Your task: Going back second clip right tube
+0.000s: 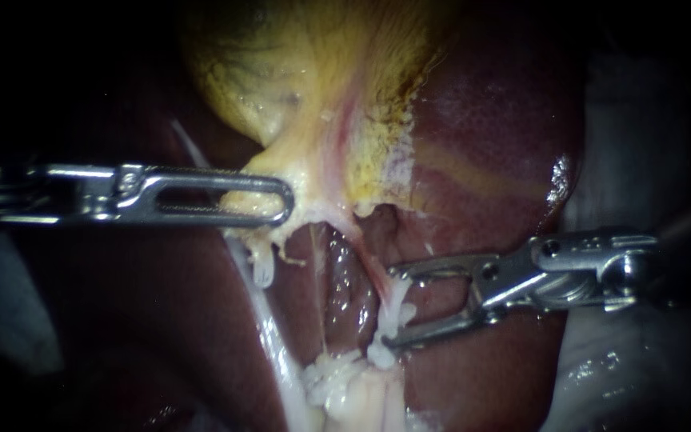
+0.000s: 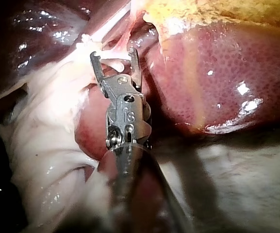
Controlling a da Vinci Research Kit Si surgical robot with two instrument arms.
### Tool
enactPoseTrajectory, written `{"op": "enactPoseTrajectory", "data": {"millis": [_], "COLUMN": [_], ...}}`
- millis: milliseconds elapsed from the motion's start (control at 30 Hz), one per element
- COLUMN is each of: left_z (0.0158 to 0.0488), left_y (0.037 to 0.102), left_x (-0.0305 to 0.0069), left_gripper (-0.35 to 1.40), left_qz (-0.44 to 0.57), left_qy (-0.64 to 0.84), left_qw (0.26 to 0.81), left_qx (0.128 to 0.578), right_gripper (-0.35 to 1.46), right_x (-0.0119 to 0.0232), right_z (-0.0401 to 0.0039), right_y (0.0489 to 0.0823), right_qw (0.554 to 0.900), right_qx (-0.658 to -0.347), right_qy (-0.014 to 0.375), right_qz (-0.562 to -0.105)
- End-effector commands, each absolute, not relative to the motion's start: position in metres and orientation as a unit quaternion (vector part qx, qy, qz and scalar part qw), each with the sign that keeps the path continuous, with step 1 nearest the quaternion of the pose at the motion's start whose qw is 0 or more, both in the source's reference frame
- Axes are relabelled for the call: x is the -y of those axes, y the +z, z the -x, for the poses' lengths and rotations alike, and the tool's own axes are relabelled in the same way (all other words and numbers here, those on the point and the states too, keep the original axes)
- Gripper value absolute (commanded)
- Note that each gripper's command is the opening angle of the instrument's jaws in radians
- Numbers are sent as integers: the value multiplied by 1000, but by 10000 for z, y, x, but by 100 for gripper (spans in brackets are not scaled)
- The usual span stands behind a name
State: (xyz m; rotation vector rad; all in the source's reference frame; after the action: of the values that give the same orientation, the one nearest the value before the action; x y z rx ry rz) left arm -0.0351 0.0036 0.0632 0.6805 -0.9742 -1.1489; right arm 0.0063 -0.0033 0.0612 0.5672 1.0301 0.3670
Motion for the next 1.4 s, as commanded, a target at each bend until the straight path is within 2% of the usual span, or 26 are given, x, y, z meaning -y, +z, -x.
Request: {"op": "enactPoseTrajectory", "data": {"millis": [33, 567, 733, 933, 1100, 1400], "left_z": [351, 350, 350, 351, 352, 360], "left_y": [632, 632, 632, 632, 635, 656], "left_x": [-36, -36, -36, -35, -34, -30], "left_gripper": [-35, -35, -35, -35, -35, -35], "left_qz": [-303, -303, -303, -302, -301, -299], "left_qy": [-511, -511, -511, -511, -511, -509], "left_qw": [677, 678, 678, 678, 678, 680], "left_qx": [434, 434, 434, 434, 434, 435], "right_gripper": [50, 50, 50, 50, 50, 50], "right_x": [31, 30, 16, -4, -14, -15], "right_z": [-61, -60, -53, -43, -36, -32], "right_y": [610, 606, 593, 570, 558, 554], "right_qw": [817, 816, 815, 824, 825, 826], "right_qx": [-483, -485, -502, -519, -530, -533], "right_qy": [170, 169, 149, 107, 90, 80], "right_qz": [-264, -265, -249, -201, -171, -168]}}
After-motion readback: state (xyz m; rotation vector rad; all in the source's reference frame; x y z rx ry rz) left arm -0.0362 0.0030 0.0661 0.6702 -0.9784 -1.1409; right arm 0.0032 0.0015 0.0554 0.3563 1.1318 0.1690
